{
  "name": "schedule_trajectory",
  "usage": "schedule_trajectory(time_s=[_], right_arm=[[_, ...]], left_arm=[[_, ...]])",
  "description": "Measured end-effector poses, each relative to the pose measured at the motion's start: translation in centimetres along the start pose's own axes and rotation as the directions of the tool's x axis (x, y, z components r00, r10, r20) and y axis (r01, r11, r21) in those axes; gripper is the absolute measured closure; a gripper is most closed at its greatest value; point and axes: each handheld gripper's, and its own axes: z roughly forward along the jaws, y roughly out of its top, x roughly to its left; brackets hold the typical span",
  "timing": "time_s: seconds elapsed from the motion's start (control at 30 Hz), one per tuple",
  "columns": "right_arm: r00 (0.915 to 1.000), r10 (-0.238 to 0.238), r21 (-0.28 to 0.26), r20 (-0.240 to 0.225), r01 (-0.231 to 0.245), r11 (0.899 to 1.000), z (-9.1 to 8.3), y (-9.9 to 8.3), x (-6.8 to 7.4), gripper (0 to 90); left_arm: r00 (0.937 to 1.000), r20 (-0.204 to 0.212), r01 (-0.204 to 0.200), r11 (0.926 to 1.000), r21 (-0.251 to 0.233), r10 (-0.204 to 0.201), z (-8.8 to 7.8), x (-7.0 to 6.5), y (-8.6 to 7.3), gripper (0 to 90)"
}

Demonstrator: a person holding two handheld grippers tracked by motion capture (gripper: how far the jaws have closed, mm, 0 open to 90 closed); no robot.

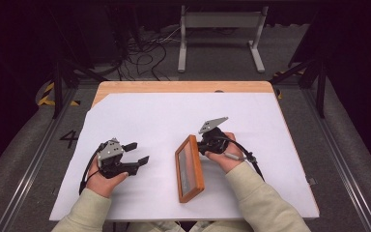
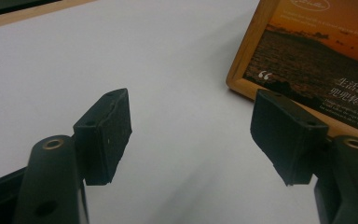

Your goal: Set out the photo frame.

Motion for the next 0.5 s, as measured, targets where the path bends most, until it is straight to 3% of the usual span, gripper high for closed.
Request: schedule_trajectory(time_s=[0.1,0.13,0.3,0.5], right_arm=[[0.9990,0.004,0.005,0.044,-0.004,1.000,-1.4,-0.3,0.0,78.9],[0.9981,0.005,-0.004,0.062,-0.005,1.000,-2.2,-0.6,0.0,76.1],[0.9977,0.027,-0.029,0.061,-0.026,0.999,-4.2,-1.0,0.0,65.5],[0.9979,0.048,-0.001,0.044,-0.048,0.999,-6.4,-0.5,1.2,53.5]], left_arm=[[1.0000,-0.009,0.000,0.9999,0.015,0.000,-0.2,0.1,0.3,30.2],[0.9998,0.002,0.019,0.9995,0.025,-0.019,-0.3,0.0,0.2,30.3],[0.9999,-0.016,-0.003,0.9996,0.028,0.003,-0.2,0.1,0.4,30.0],[0.9999,-0.013,0.003,0.9997,0.023,-0.003,-0.2,0.1,0.4,28.8]])
